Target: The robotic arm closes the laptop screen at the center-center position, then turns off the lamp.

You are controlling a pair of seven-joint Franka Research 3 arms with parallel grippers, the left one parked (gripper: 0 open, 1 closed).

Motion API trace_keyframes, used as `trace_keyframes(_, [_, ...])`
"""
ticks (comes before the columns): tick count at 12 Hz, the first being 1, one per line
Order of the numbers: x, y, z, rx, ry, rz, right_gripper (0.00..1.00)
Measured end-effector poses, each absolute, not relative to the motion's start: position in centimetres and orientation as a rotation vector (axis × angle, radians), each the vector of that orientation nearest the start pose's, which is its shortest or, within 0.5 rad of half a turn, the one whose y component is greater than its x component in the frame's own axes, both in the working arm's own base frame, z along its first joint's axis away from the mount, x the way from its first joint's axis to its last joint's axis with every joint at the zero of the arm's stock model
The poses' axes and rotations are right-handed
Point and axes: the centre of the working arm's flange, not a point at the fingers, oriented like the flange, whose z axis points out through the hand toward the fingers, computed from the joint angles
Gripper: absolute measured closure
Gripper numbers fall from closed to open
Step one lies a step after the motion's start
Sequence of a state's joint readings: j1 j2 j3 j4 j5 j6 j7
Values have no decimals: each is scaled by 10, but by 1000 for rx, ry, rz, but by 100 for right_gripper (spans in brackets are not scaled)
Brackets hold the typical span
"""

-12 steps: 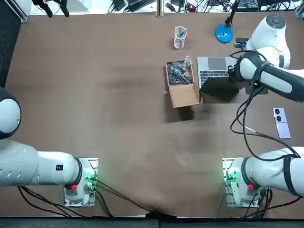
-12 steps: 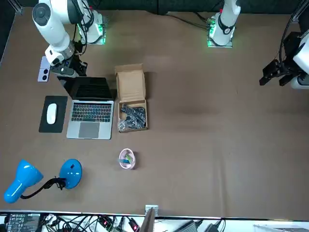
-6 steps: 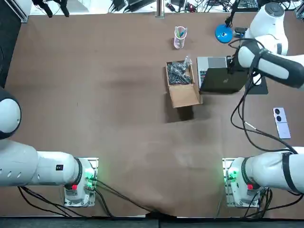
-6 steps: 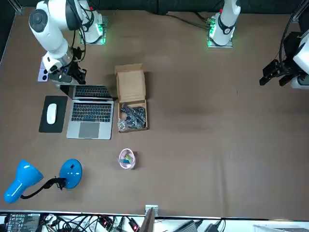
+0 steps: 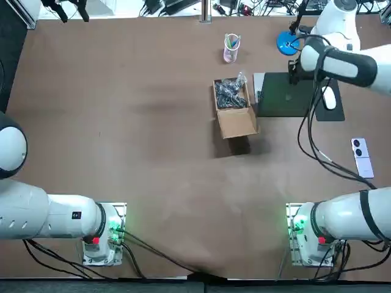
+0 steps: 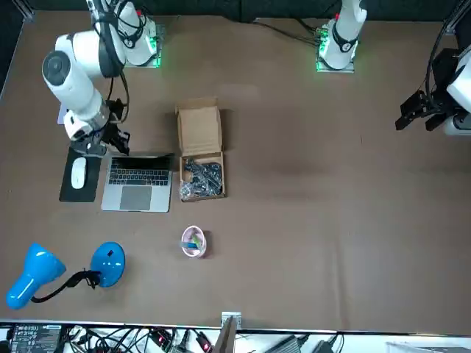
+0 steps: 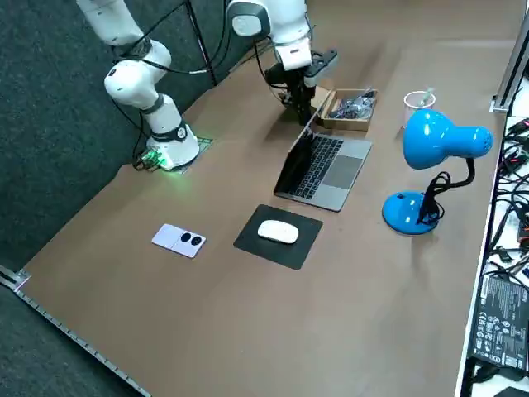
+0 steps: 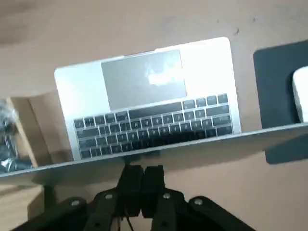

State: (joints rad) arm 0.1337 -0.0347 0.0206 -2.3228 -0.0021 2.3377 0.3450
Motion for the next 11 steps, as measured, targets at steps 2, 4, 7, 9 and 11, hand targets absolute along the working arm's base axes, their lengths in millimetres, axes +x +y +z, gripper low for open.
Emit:
trace_keyframes(2, [522, 75, 351, -3115, 313, -71, 96])
trace_keyframes(4, [540, 74, 342, -3111, 325, -78, 96])
trace_keyframes(7, [558, 75, 316, -3105, 327, -102, 96])
trace_keyframes(9, [565, 76, 294, -3100, 327, -126, 96])
trace_keyframes(11, [570, 77, 269, -3094, 326, -147, 96])
